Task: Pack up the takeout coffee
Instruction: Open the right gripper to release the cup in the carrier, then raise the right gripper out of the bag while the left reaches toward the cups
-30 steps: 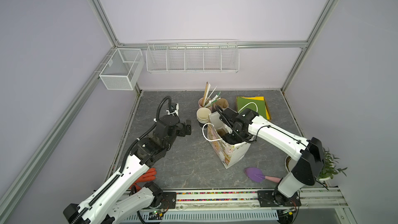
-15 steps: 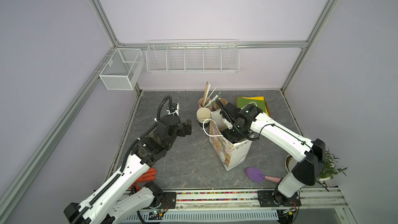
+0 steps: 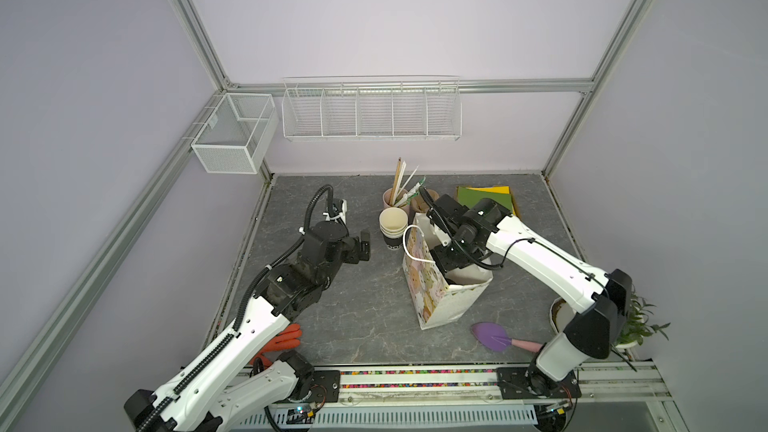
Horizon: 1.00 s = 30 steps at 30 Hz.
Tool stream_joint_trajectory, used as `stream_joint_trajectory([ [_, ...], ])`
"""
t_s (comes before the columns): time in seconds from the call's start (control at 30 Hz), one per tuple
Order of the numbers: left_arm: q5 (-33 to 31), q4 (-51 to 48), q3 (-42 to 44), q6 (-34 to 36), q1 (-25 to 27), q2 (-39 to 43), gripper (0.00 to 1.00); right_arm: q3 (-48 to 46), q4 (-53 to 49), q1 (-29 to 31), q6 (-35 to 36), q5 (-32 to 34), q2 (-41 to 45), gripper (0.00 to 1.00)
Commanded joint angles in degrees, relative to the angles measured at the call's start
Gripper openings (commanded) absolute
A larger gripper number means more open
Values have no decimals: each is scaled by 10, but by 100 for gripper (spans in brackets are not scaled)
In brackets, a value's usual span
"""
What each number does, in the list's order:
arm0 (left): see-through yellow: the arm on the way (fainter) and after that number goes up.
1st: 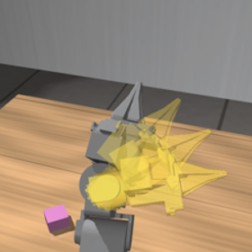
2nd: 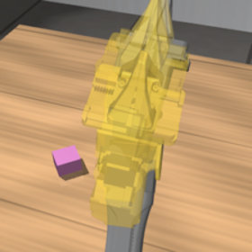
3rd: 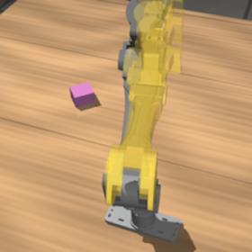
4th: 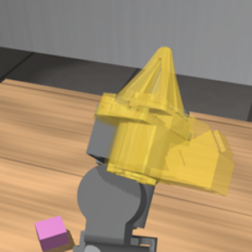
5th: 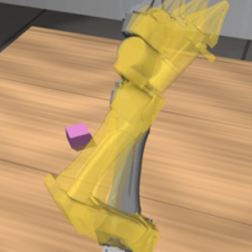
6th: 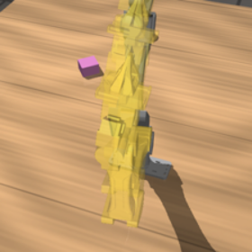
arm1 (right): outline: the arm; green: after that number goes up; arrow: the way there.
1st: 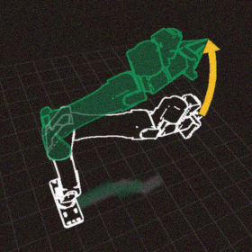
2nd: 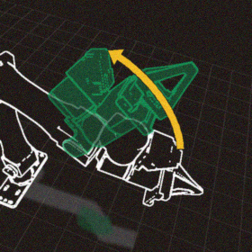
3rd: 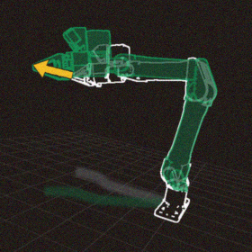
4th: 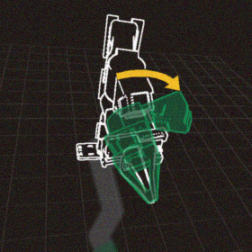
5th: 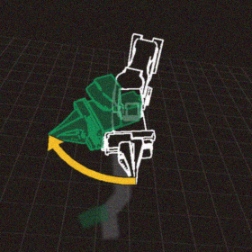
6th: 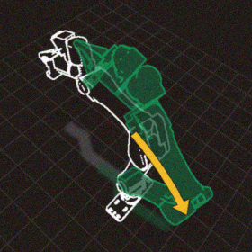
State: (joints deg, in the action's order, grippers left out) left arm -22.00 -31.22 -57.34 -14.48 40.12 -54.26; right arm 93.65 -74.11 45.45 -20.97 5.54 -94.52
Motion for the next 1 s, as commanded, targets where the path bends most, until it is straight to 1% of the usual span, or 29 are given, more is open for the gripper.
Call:
stream_joint_trajectory([
  [0.0,4,-3,3,7,-3,0,99,21,-3,-3,7,9,18,88],
  [0.1,4,-5,3,7,-3,-2,99,43,-10,-4,9,9,19,88],
  [0.33,2,-4,3,8,-3,-2,99,58,-31,-4,8,36,11,88],
  [0.53,1,-5,2,8,-3,-5,99,96,-21,-2,20,22,28,88],
  [0.77,0,-3,3,8,-3,-7,99,117,-24,0,26,4,34,88],
  [0.83,-1,-3,3,7,-3,-5,99,120,-21,0,27,4,41,88],
  [0.97,-4,-3,2,1,-3,-1,99,114,19,0,36,4,91,88],
])
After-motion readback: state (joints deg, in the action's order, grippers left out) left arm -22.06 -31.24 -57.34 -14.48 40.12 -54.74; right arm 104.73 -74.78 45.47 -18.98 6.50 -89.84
